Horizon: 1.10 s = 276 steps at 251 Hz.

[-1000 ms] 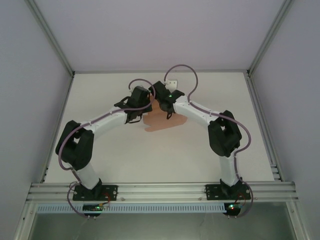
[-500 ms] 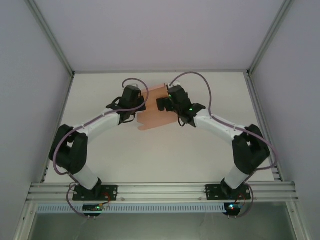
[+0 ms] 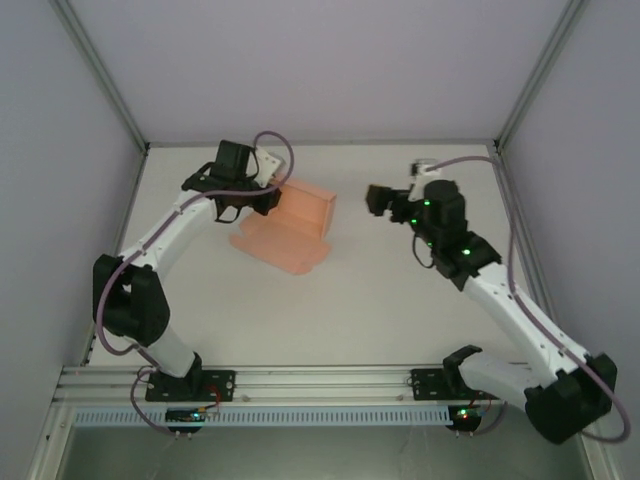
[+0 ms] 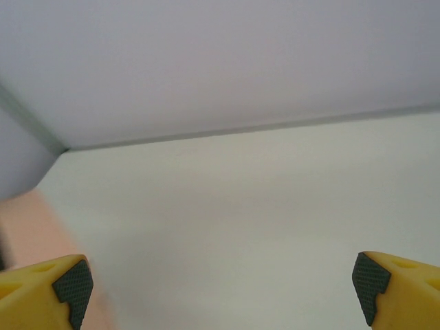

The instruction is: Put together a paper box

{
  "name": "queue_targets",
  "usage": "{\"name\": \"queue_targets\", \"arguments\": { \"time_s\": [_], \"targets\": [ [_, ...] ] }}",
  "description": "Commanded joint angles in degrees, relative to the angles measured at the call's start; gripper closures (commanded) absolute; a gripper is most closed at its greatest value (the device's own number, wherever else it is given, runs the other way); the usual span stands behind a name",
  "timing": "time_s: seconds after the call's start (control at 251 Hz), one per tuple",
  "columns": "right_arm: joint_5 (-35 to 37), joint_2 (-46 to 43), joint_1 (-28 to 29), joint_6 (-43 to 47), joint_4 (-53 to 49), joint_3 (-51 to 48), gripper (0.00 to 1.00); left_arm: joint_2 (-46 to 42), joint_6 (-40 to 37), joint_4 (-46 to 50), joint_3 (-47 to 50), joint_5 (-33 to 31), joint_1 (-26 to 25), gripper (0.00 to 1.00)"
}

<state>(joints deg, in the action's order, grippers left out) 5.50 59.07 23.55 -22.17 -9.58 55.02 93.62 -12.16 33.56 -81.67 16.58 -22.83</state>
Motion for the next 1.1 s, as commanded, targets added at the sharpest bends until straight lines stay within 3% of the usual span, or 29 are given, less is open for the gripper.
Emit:
{"name": "queue_targets", "arguments": {
  "time_s": [0.0, 0.088, 0.295, 0.407, 0.647, 0.838, 1.097],
  "targets": [
    [-1.6, -3.0, -5.7, -6.3, -13.8, -3.4, 0.01, 4.5, -16.8, 17.5, -3.8, 4.9, -4.4, 1.00],
    [-4.1, -5.3, -9.5, -7.8, -15.9, -5.5, 0.01, 8.1, -18.9, 21.9, -7.4, 1.0, -8.2, 1.00],
    [-5.6, -5.4, -13.5, -8.8, -18.5, -7.3, 0.01, 18.6, -14.3, 24.0, -13.8, -18.4, -14.1, 1.00],
    [-8.3, -3.4, -14.6, -8.9, -18.7, -7.1, 0.01, 23.2, -13.4, 25.2, -16.5, -20.6, -16.9, 1.00],
    [-11.3, -0.4, -15.6, -9.0, -16.9, -7.2, 0.01, 28.2, -12.2, 21.0, -16.5, -32.3, -21.2, 1.00],
    [-12.0, 1.4, -15.9, -9.1, -16.3, -7.5, 0.01, 35.2, -10.0, 17.3, -16.7, -47.3, -25.3, 1.00],
    [-12.2, 2.0, -16.5, -9.9, -14.9, -8.5, 0.01, 38.1, -7.7, 11.0, -11.6, -52.3, -27.6, 1.00]
  ]
}}
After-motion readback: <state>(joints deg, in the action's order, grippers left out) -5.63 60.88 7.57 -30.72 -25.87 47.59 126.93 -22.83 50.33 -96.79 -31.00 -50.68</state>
